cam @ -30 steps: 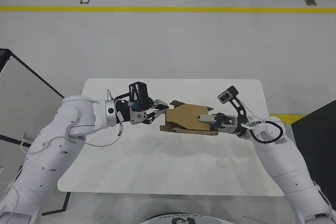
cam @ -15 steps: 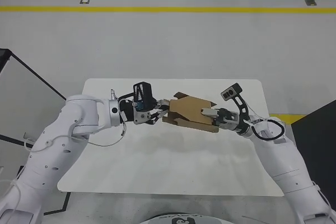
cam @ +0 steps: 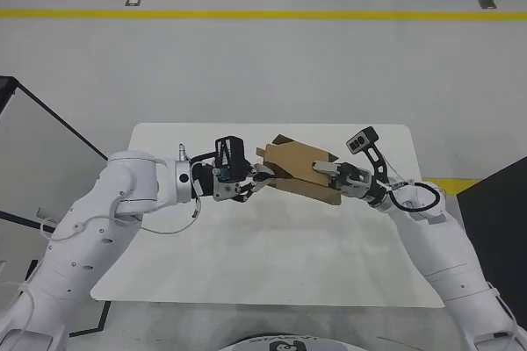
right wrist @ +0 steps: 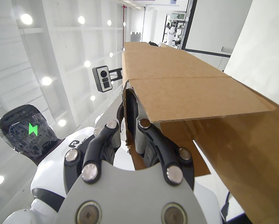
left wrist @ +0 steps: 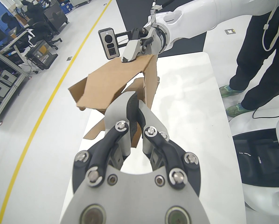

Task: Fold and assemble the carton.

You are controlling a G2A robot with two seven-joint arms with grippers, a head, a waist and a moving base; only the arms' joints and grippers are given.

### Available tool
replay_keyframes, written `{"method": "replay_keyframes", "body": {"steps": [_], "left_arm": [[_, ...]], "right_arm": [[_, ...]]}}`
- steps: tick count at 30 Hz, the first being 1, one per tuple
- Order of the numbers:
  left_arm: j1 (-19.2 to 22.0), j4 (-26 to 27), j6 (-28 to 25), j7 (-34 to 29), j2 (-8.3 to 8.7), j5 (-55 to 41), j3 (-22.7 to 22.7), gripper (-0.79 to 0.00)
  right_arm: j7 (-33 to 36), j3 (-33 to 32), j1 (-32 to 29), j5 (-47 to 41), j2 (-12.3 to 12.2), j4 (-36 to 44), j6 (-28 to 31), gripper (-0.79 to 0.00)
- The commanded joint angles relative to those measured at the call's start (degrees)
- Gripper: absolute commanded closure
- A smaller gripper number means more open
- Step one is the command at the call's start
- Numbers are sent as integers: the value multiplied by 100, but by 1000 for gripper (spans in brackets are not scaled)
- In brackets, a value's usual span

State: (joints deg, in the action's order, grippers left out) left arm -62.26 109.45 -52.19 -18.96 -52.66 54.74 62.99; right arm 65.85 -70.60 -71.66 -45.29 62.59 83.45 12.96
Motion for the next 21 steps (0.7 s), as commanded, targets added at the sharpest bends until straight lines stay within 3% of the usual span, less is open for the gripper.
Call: {"method": "replay_keyframes", "body": {"steps": [1,21], "left_arm": [[-5,15,-18,-9,0,-8,-5,0],[-36,245,-75,-76,-20,207,-150,0]], "right_arm": [[-42,1,-1,13,3,-2,-25,0],[-266,30,-30,73,46,11,-130,0]]}}
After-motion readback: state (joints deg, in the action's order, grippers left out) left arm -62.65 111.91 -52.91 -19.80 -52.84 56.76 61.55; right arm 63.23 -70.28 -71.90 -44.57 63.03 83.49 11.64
